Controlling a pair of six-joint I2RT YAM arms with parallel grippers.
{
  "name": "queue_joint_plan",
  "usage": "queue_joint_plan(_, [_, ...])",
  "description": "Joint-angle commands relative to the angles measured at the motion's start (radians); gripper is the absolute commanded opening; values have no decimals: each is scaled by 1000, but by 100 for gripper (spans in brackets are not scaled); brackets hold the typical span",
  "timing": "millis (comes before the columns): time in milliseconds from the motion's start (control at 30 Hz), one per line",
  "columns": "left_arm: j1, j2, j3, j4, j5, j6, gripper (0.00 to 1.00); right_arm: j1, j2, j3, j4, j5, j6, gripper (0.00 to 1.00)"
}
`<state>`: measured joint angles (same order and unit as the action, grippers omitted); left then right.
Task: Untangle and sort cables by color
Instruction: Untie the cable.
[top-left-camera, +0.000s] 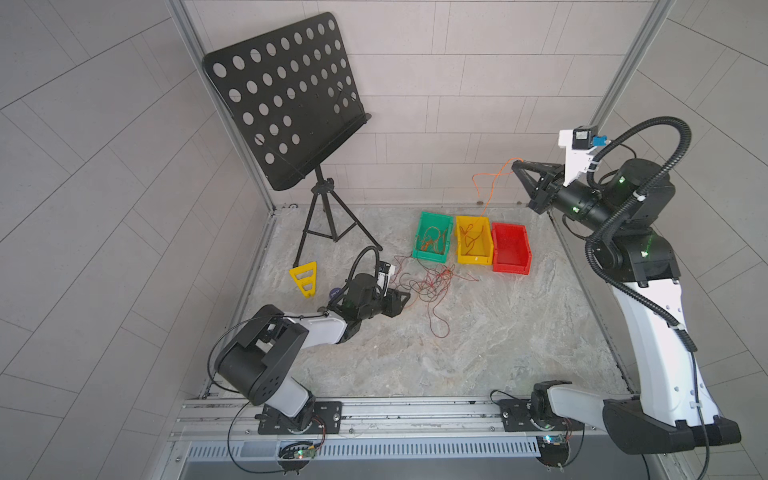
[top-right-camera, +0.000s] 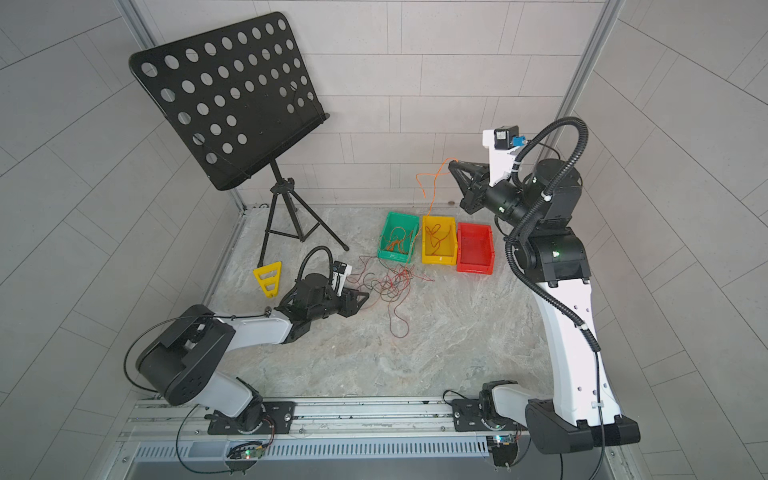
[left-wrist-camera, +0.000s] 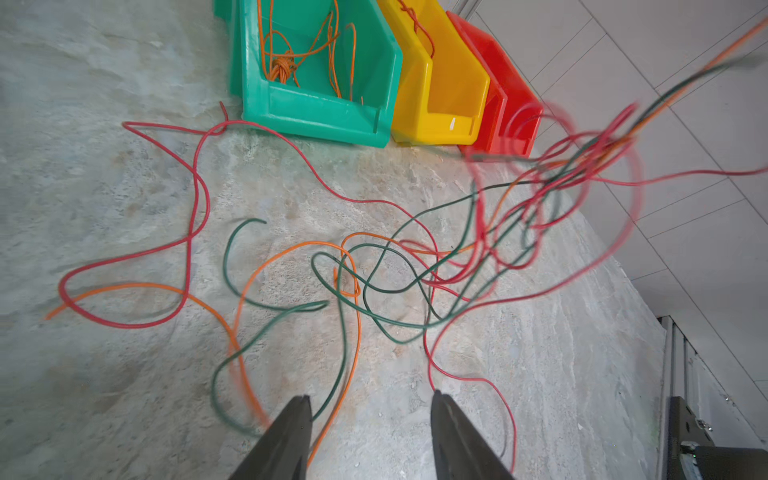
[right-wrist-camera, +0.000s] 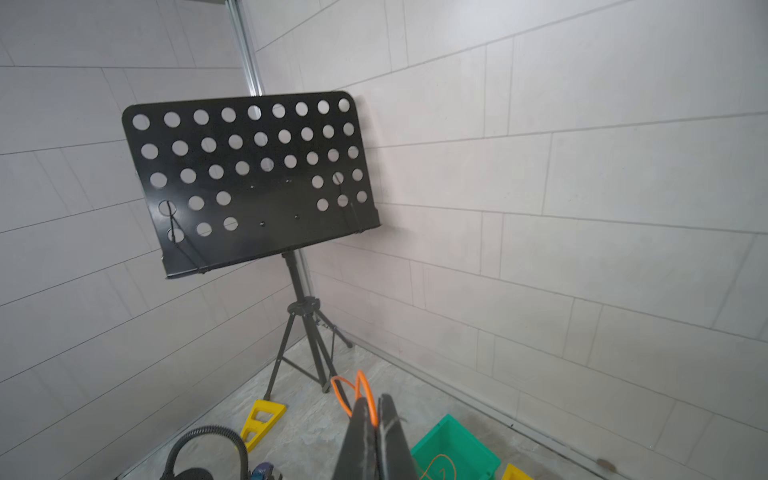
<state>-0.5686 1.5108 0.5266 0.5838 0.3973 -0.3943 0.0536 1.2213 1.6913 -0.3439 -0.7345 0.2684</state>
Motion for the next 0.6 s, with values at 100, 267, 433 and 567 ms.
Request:
queue_joint_plan(100, [2, -182, 46, -110, 17, 28, 57, 12, 13, -67, 52, -123, 58, 0])
queue_joint_plan(267, [-64, -207, 165, -150, 39, 28, 58, 24, 15, -90, 81, -128, 78, 0])
queue_joint_plan(433, [-153, -65, 311, -130, 36, 43, 67, 31, 21, -65, 100, -131, 100, 0])
queue_joint_plan(567, [-181, 88, 429, -77, 35, 29, 72, 31, 15, -62, 103, -125, 112, 0])
